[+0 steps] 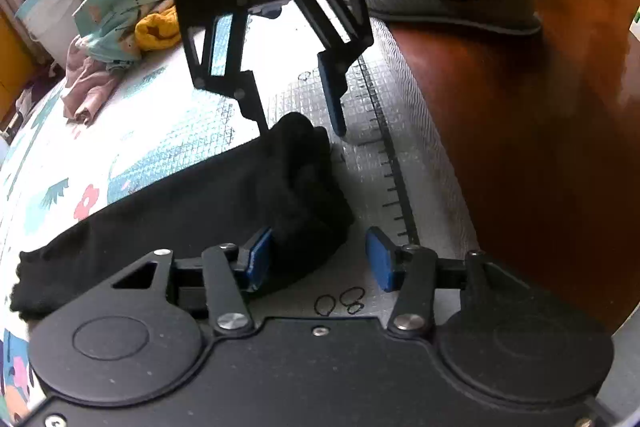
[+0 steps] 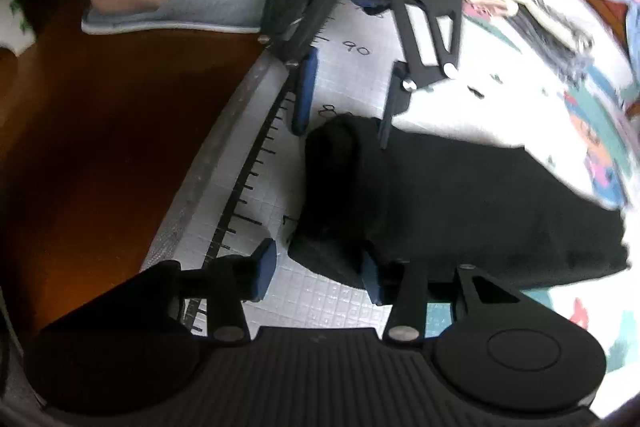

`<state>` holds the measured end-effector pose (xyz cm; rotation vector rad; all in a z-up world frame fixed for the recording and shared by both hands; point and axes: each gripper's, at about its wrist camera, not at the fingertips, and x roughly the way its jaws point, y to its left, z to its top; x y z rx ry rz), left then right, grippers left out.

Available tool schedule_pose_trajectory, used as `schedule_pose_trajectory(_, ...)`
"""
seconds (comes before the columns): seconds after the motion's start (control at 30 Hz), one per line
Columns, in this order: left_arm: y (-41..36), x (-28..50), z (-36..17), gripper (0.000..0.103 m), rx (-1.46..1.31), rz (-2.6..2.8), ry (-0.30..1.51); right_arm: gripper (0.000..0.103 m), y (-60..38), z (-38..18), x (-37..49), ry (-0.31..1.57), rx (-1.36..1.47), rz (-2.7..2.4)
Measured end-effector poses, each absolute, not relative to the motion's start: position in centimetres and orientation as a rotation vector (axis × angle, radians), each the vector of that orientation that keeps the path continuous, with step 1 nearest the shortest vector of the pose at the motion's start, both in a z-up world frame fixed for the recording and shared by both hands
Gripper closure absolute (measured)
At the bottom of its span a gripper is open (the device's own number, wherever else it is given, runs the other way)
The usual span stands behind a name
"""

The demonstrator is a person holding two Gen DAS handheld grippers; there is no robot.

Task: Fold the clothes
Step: 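Grasp the folded trousers with the right tool next to the left tool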

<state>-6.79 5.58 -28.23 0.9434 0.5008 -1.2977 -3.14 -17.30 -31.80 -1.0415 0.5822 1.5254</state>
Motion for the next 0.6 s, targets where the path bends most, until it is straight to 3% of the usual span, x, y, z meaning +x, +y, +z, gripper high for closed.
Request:
schedule_pose_trajectory(0.2,4.2,-6.9,-28.1,0.053,1.059,-1.311,0.481,0.054,-17.4,-31.9,-2.5,0.636,-0.962,1.509)
schedule_pose_trajectory(0.3,3.6,-6.4,-28.0,0.067,1.058,-1.306,0.506,0.054,-17.4,-31.9,-2.3,0.659,-0.938,1.498)
schedule_pose_trajectory(0.43,4.7,-2.6,-26.5,0.073,0.730,-1.274,0.711,0.051,-17.2,-31.9,-2.4,0.653,-0.957,1.490)
schedule_pose_trajectory(0.6,7.9,2.7,-24.9,0.074,0.270,-1.222,0.880,0.035,-16.8,-31.9,-3.0,0.586,-1.022,1.475)
